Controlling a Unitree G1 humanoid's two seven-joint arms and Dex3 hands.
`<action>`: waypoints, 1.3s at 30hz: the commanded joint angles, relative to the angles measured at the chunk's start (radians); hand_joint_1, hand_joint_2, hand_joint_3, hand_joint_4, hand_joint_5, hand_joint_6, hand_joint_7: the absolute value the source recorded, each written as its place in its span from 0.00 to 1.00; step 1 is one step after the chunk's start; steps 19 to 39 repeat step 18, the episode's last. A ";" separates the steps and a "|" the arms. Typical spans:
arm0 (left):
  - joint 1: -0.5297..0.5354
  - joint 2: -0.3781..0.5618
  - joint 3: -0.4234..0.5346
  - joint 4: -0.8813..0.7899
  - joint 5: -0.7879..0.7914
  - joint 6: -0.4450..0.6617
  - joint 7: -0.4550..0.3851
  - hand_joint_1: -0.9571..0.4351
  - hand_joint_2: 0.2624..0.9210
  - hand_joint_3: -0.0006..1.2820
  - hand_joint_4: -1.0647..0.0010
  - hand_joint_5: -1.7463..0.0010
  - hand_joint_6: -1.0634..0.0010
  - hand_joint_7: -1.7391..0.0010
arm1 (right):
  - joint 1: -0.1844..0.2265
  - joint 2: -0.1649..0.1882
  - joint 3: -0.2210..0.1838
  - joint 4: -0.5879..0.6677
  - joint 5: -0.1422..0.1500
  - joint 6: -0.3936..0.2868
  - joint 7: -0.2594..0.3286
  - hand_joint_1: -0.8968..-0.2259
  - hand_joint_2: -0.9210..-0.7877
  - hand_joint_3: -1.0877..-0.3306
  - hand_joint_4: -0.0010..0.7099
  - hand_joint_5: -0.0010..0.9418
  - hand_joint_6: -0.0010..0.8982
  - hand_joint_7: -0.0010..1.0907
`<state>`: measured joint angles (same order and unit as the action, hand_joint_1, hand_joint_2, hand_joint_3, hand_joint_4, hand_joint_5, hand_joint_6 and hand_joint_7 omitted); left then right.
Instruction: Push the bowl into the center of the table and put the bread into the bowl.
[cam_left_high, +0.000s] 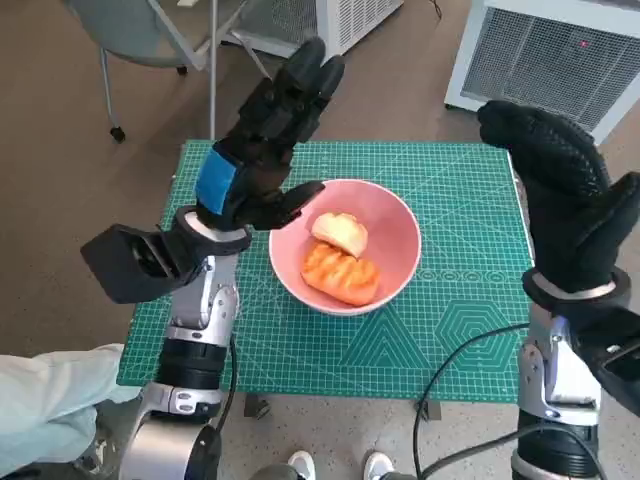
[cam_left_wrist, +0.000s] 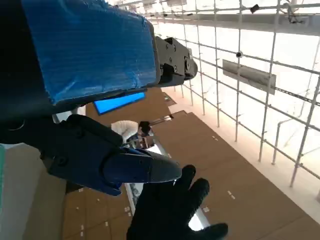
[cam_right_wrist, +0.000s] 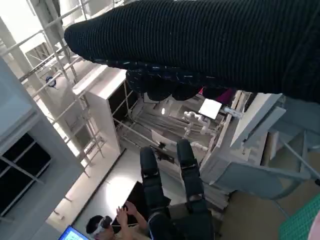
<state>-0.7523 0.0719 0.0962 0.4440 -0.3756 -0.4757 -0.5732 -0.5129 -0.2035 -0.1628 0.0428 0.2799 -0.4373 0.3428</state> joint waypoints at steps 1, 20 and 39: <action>0.020 -0.008 0.003 -0.031 -0.007 -0.001 -0.004 0.23 1.00 0.28 0.92 1.00 0.90 1.00 | 0.001 -0.009 -0.003 0.010 -0.008 0.019 -0.008 0.32 0.00 0.51 0.10 0.00 0.00 0.44; 0.050 -0.012 0.006 -0.055 0.001 0.010 0.002 0.24 1.00 0.27 0.93 1.00 0.89 1.00 | -0.017 0.004 0.014 0.030 -0.014 0.034 -0.013 0.33 0.00 0.51 0.09 0.00 0.00 0.45; 0.050 -0.012 0.006 -0.055 0.001 0.010 0.002 0.24 1.00 0.27 0.93 1.00 0.89 1.00 | -0.017 0.004 0.014 0.030 -0.014 0.034 -0.013 0.33 0.00 0.51 0.09 0.00 0.00 0.45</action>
